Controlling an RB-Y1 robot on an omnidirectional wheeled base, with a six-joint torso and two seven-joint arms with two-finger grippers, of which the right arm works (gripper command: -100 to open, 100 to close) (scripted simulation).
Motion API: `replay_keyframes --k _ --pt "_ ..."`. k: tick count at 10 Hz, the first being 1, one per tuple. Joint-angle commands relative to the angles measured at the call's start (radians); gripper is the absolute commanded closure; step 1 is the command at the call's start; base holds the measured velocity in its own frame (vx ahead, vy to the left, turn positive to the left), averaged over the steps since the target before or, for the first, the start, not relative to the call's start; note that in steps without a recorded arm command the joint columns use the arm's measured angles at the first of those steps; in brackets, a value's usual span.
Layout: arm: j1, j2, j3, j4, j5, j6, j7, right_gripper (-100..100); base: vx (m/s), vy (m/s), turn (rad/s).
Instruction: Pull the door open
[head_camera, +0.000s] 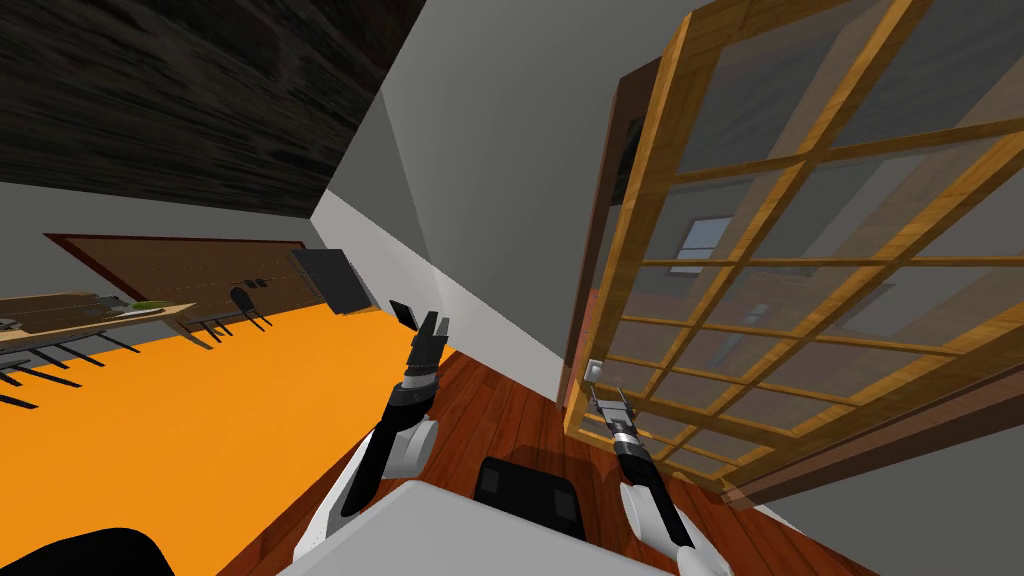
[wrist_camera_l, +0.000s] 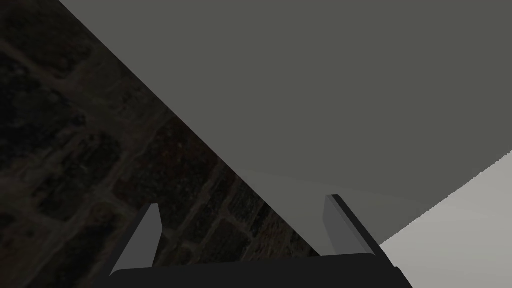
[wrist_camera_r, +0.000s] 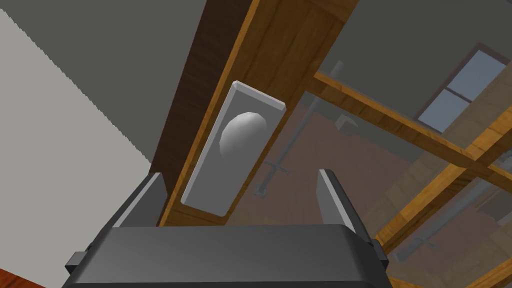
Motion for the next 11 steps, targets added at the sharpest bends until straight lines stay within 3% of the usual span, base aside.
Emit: replay_keyframes --k 1,11 --pt "0.000 0.002 0.008 -0.004 -0.017 0.004 -0.050 -100 -0.045 -0.015 0.040" --pt "-0.005 0.015 0.045 -0.018 -0.099 0.019 -0.304 -100 -0.054 -0.019 0.033"
